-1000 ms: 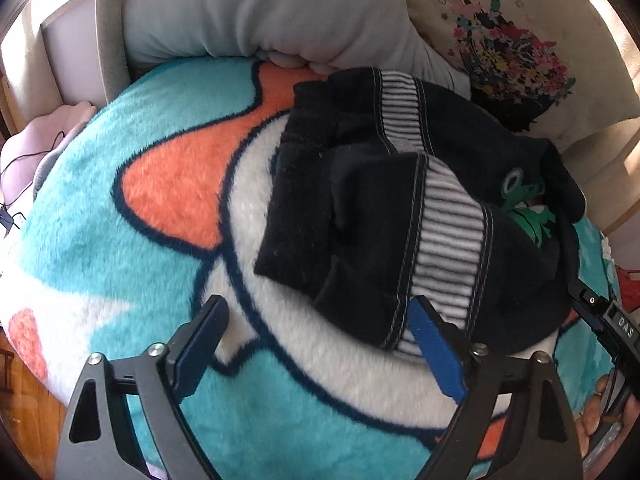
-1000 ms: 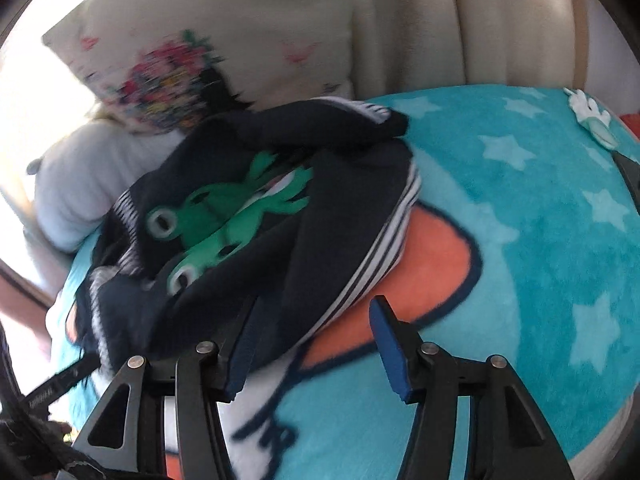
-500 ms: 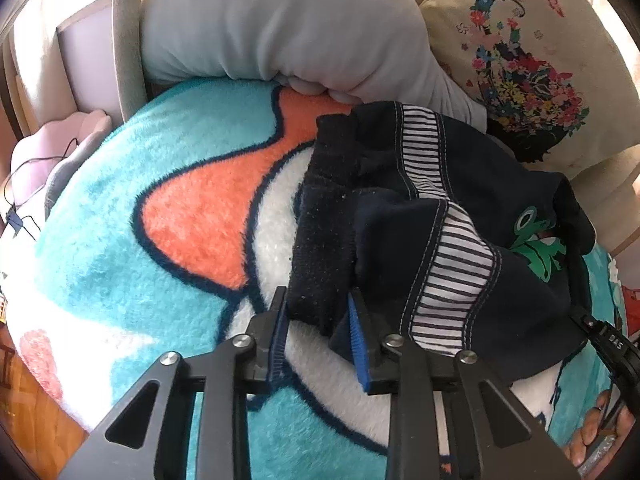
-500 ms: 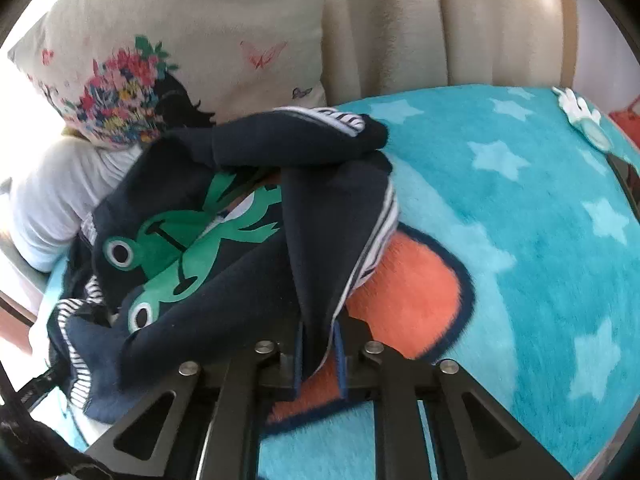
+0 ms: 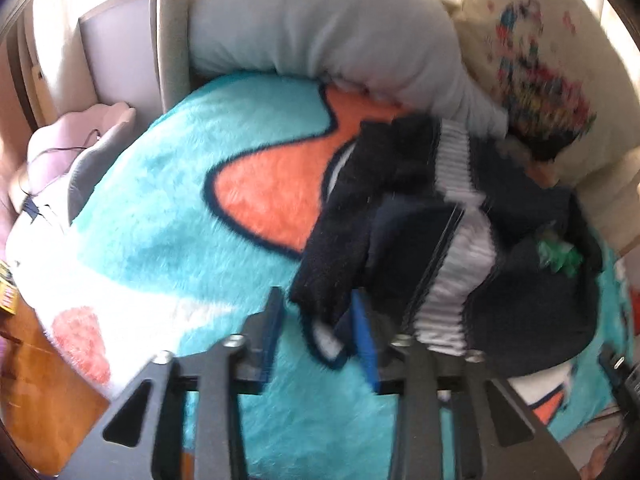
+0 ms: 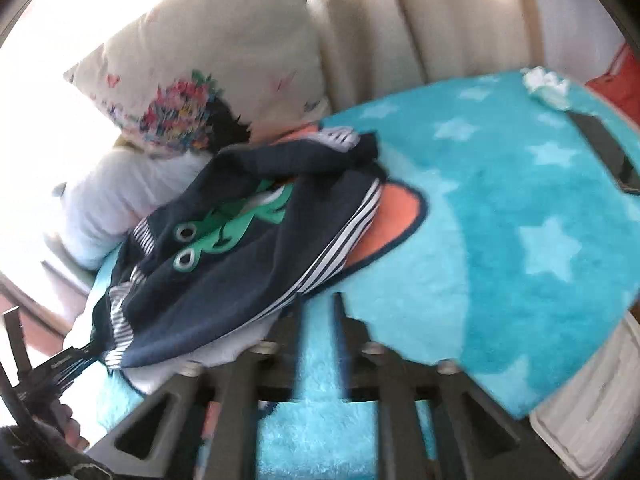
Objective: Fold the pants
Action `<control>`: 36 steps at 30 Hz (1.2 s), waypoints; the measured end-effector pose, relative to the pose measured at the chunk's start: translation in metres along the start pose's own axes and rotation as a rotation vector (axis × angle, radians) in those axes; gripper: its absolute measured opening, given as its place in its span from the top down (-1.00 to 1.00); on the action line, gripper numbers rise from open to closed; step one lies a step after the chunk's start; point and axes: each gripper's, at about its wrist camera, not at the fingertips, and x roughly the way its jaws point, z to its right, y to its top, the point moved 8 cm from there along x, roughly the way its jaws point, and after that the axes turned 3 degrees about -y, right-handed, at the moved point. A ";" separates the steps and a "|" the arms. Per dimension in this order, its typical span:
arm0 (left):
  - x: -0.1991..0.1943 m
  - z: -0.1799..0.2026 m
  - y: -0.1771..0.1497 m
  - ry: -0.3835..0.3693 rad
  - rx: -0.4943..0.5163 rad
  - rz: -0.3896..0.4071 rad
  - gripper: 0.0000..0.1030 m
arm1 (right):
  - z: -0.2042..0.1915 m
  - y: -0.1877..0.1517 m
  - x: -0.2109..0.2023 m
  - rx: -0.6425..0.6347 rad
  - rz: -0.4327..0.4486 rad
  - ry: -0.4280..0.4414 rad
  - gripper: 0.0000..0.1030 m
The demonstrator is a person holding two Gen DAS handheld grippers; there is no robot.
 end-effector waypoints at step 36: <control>-0.008 0.041 -0.019 -0.062 0.068 0.021 -0.42 | 0.035 0.035 -0.033 0.034 0.115 -0.106 0.91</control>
